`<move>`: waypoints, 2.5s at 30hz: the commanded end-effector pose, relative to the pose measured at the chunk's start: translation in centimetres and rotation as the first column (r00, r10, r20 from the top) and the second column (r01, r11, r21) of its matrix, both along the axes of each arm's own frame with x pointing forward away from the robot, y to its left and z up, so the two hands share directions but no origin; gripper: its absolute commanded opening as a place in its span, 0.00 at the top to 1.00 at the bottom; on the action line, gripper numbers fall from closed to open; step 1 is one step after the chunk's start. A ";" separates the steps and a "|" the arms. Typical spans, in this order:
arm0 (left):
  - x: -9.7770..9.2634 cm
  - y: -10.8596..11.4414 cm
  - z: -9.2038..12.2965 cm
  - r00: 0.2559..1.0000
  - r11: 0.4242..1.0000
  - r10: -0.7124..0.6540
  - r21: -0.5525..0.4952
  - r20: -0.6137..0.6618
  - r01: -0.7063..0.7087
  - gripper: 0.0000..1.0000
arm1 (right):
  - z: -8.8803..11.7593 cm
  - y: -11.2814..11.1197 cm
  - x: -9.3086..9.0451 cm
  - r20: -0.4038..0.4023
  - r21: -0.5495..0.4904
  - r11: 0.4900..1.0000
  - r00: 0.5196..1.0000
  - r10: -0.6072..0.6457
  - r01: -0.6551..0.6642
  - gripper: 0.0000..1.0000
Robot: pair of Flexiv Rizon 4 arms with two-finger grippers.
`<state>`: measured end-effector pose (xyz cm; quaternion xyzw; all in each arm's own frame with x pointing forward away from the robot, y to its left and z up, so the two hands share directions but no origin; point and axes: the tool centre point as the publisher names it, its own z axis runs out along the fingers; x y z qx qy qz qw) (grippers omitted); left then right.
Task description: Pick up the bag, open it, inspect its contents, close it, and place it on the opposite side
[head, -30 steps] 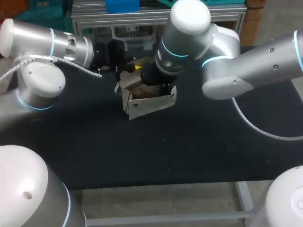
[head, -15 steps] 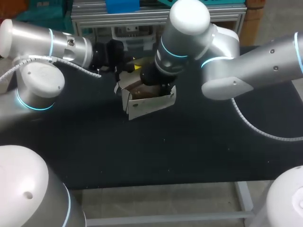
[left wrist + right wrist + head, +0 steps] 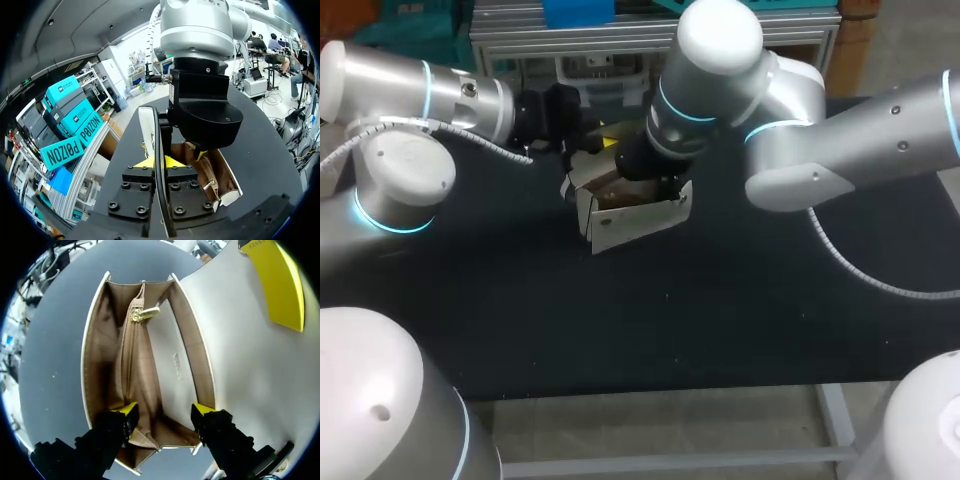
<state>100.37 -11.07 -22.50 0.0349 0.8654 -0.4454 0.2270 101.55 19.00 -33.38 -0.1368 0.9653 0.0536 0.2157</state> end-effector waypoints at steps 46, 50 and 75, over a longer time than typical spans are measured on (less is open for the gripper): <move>2.5 -1.5 -7.9 0.980 0.999 -0.022 0.040 -0.199 0.031 1.00 | 3.5 -1.1 -11.9 0.391 0.059 0.998 0.920 -0.025 0.003 1.00; 2.0 -1.6 -9.3 0.983 0.998 -0.020 0.052 -0.184 0.030 1.00 | 2.5 -0.9 -12.2 0.399 0.054 0.999 0.917 -0.022 0.000 1.00; 2.6 -1.8 -13.7 0.960 0.995 0.030 0.102 -0.279 -0.002 1.00 | -2.3 -2.3 -13.0 0.481 0.046 0.997 0.873 -0.078 0.064 0.56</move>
